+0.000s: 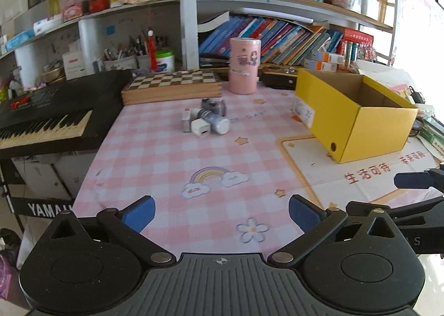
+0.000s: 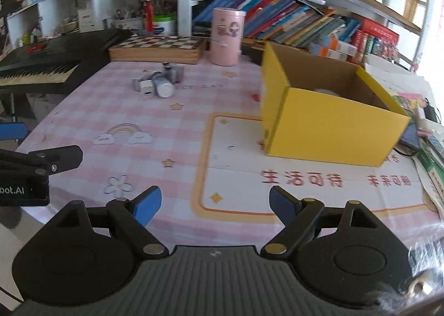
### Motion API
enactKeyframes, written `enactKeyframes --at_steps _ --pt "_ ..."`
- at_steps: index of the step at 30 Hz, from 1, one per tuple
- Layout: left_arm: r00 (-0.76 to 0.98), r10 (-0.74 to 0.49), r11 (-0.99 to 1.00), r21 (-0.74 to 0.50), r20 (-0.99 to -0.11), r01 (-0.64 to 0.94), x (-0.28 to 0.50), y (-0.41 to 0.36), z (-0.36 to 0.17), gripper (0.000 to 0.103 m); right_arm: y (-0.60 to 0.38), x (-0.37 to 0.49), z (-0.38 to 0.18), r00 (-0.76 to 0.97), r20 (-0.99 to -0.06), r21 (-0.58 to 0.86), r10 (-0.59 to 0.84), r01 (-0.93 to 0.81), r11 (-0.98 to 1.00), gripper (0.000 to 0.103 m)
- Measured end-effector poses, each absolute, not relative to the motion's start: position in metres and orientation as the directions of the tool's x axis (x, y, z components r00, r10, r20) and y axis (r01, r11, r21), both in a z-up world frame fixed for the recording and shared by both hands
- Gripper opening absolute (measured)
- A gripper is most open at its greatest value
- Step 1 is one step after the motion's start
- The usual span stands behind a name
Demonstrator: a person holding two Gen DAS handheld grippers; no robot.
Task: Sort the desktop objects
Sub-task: 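Withdraw both tools from the box toward the items beside the chessboard, then grasp the white spray bottle with the right tool while the left tool grasps the white charger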
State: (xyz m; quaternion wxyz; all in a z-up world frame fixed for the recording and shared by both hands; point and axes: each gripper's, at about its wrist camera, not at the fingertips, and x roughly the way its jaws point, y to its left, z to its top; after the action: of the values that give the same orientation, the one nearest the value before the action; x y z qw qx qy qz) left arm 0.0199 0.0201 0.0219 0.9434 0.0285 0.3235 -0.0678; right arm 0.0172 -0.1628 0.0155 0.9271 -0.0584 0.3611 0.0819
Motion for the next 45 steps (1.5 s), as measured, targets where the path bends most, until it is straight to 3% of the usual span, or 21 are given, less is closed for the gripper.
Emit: enactKeyframes --at_steps 11,22,25,30,35,45 --pt "0.771 -0.074 0.996 -0.012 -0.632 0.086 0.022 0.039 0.013 0.103 -0.131 0.033 0.01 0.69 -0.702 -0.045 0.175 -0.288 0.956 0.084" --pt "0.774 0.037 0.998 -0.022 -0.632 -0.065 0.077 0.045 0.008 0.101 -0.126 0.12 0.002 0.639 -0.708 0.019 0.3 -0.407 0.913 0.081" --pt "0.766 0.06 0.994 -0.03 -0.64 -0.103 0.099 0.044 0.005 0.101 -0.122 0.149 0.001 0.633 -0.708 0.022 0.313 -0.423 0.906 0.071" --pt "0.766 0.106 0.987 -0.024 -0.634 -0.157 0.129 0.04 0.004 0.101 -0.112 0.197 -0.004 0.606 -0.714 0.051 0.35 -0.454 0.89 0.065" --pt "0.762 0.128 0.984 -0.016 -0.635 -0.179 0.159 0.04 -0.001 0.101 -0.094 0.246 -0.008 0.581 -0.717 0.083 0.385 -0.477 0.875 0.05" --pt "0.739 0.146 0.976 -0.026 -0.658 -0.217 0.194 0.051 -0.016 0.096 -0.057 0.316 -0.023 0.53 -0.755 0.045 0.386 -0.545 0.837 0.042"
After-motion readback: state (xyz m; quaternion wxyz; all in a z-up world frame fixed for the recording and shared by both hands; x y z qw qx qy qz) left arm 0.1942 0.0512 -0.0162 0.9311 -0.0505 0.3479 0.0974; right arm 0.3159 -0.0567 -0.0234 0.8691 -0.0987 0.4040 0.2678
